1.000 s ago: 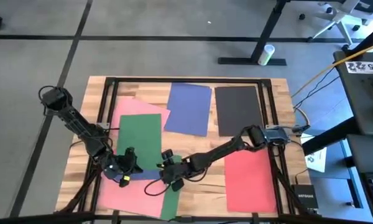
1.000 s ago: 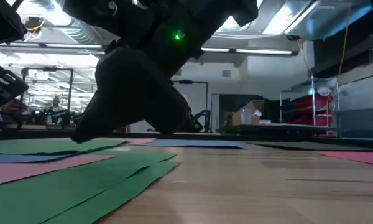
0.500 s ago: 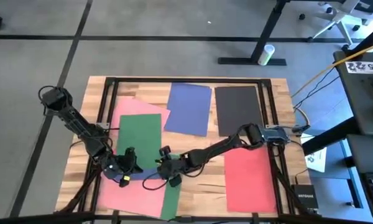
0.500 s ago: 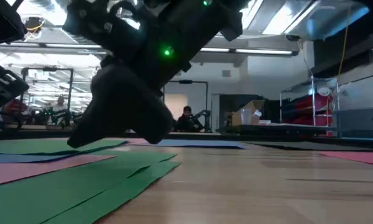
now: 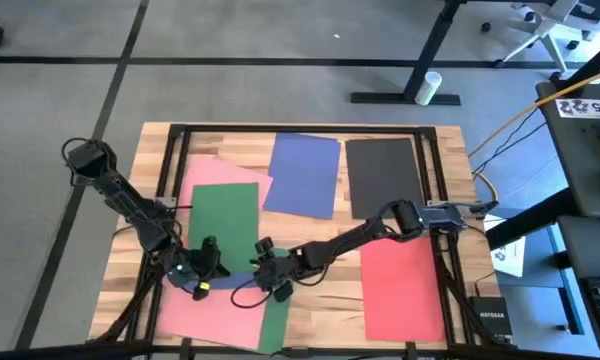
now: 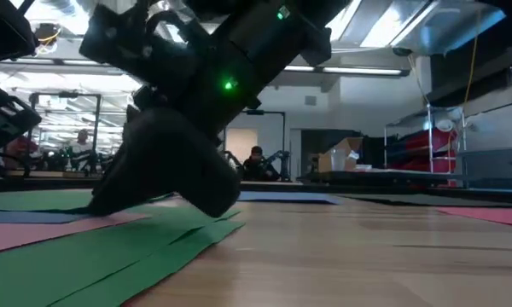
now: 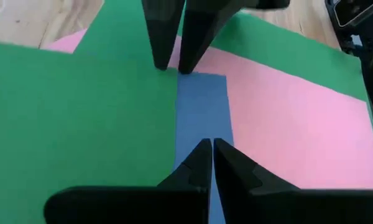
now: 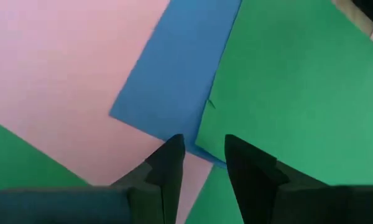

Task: Organize paper
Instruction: Stack the blue paper on top of the other blue papers on the table

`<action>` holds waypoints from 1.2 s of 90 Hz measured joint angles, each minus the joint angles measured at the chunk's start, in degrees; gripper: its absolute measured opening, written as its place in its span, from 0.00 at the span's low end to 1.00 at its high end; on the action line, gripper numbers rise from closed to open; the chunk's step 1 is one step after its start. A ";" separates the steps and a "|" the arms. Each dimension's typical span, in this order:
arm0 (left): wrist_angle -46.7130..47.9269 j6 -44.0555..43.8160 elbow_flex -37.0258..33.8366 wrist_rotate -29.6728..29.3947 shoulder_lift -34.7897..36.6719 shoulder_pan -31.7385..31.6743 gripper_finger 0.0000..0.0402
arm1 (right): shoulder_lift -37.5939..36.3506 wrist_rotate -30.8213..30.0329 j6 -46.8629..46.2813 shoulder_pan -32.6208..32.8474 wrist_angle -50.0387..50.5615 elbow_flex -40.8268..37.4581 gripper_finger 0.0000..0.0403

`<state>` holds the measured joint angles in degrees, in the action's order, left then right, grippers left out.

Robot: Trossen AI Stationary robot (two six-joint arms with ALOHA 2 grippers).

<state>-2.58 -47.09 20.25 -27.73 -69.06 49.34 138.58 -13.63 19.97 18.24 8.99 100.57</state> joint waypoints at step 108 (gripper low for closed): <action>0.15 -0.02 0.02 0.04 0.00 0.02 0.00 | 0.01 -6.04 2.99 0.70 7.32 6.59 0.27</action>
<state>-2.43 -47.11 20.27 -27.68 -69.06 49.36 138.59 -19.67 22.96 18.94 16.31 107.16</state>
